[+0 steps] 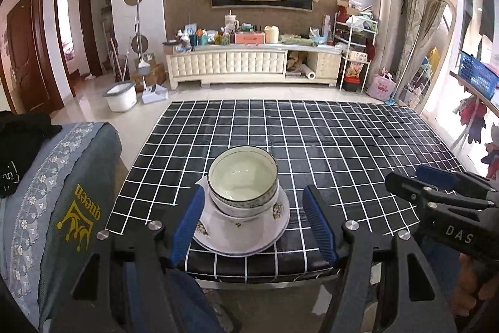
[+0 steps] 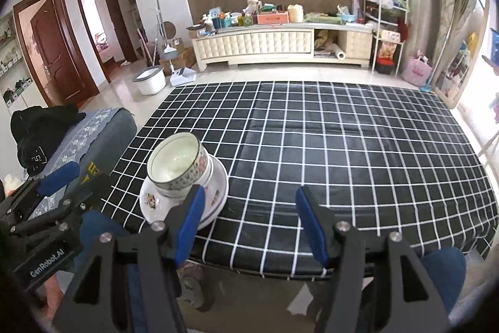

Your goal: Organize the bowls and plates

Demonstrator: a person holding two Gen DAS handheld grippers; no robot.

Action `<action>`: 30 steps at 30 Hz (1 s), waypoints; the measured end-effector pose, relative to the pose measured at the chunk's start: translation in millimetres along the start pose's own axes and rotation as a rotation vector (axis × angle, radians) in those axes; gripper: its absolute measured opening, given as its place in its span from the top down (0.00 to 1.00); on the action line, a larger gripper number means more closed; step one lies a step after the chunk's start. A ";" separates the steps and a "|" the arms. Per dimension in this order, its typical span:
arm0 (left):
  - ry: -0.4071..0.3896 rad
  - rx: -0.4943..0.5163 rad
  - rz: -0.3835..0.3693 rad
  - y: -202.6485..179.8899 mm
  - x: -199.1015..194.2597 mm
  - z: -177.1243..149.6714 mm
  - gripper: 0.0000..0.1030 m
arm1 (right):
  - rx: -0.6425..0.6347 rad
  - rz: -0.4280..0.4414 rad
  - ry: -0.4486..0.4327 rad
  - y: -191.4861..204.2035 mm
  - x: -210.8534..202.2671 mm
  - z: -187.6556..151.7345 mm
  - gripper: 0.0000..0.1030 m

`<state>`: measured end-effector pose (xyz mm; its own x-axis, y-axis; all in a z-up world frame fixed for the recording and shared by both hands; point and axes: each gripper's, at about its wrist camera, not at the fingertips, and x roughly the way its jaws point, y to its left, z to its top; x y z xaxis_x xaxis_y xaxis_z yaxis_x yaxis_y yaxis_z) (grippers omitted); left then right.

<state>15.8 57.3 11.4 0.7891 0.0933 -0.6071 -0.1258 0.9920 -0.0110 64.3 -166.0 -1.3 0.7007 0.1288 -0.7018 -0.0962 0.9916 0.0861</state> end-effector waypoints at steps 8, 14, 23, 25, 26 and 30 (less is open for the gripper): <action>-0.067 0.047 -0.002 -16.5 -29.4 -19.7 0.22 | -0.039 -0.070 -0.119 0.5 -44.6 -22.1 0.29; -0.131 0.036 -0.017 -19.8 -49.8 -29.7 0.12 | -0.064 -0.100 -0.185 -0.3 -69.1 -36.0 0.16; -0.181 0.035 -0.015 -25.6 -71.1 -41.6 0.01 | -0.100 -0.156 -0.267 -2.3 -92.0 -58.6 0.01; -0.184 0.040 -0.014 -28.0 -75.8 -46.3 0.01 | -0.101 -0.153 -0.266 -3.4 -93.2 -64.7 0.00; -0.185 0.045 -0.013 -28.4 -76.7 -46.8 0.01 | -0.099 -0.154 -0.265 -4.3 -93.5 -66.6 0.00; -0.197 0.071 -0.012 -34.5 -83.7 -52.3 0.01 | -0.092 -0.166 -0.258 -8.2 -94.0 -71.7 0.00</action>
<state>-77.3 10.8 21.0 0.8934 0.0893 -0.4402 -0.0783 0.9960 0.0431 -51.4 -186.7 13.2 0.8671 -0.0255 -0.4975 -0.0207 0.9960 -0.0870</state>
